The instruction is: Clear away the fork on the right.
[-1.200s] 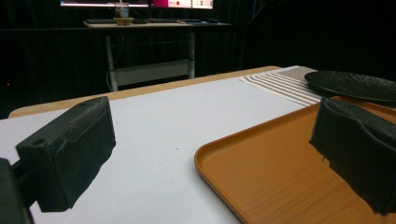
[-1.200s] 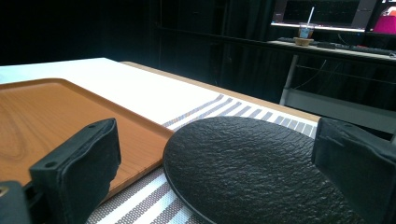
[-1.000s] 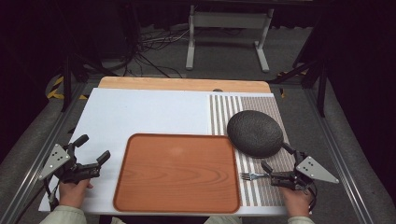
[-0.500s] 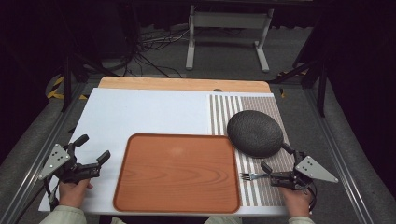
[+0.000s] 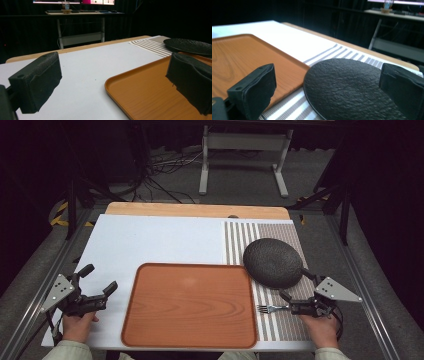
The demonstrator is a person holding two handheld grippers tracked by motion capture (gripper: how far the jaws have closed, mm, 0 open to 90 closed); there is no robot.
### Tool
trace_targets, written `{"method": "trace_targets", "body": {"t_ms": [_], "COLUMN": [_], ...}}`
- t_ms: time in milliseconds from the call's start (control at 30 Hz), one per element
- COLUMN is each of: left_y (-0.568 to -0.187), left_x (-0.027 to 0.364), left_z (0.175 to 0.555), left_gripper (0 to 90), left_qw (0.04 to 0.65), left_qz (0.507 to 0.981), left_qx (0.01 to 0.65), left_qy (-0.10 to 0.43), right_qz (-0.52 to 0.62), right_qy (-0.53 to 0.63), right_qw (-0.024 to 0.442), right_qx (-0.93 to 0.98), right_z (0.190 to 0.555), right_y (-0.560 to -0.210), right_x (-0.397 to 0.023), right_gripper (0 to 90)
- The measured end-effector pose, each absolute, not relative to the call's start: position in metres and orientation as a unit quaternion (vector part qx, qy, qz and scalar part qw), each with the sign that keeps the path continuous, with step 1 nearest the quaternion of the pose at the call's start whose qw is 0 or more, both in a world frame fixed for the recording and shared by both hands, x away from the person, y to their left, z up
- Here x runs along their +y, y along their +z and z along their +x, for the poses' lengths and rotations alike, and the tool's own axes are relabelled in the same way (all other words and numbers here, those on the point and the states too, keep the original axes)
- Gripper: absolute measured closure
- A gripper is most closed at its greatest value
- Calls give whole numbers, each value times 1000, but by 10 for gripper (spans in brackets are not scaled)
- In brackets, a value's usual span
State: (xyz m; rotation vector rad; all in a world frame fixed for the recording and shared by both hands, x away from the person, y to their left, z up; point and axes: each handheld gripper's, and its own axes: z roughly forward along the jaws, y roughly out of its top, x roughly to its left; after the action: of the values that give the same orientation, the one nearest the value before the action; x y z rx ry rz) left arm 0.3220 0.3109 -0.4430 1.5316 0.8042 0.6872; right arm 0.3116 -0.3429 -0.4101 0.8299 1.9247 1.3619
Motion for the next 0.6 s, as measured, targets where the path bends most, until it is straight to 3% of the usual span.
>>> {"method": "trace_targets", "body": {"t_ms": [600], "left_y": [-443], "left_x": [311], "left_z": [322], "left_gripper": [7], "left_qw": [598], "left_qz": [659], "left_qx": [347], "left_qy": [296], "right_qz": [258], "right_qy": [381], "right_qw": [276], "right_qx": [844], "right_z": [329], "right_y": [-364], "right_x": [-337], "right_gripper": [38]}}
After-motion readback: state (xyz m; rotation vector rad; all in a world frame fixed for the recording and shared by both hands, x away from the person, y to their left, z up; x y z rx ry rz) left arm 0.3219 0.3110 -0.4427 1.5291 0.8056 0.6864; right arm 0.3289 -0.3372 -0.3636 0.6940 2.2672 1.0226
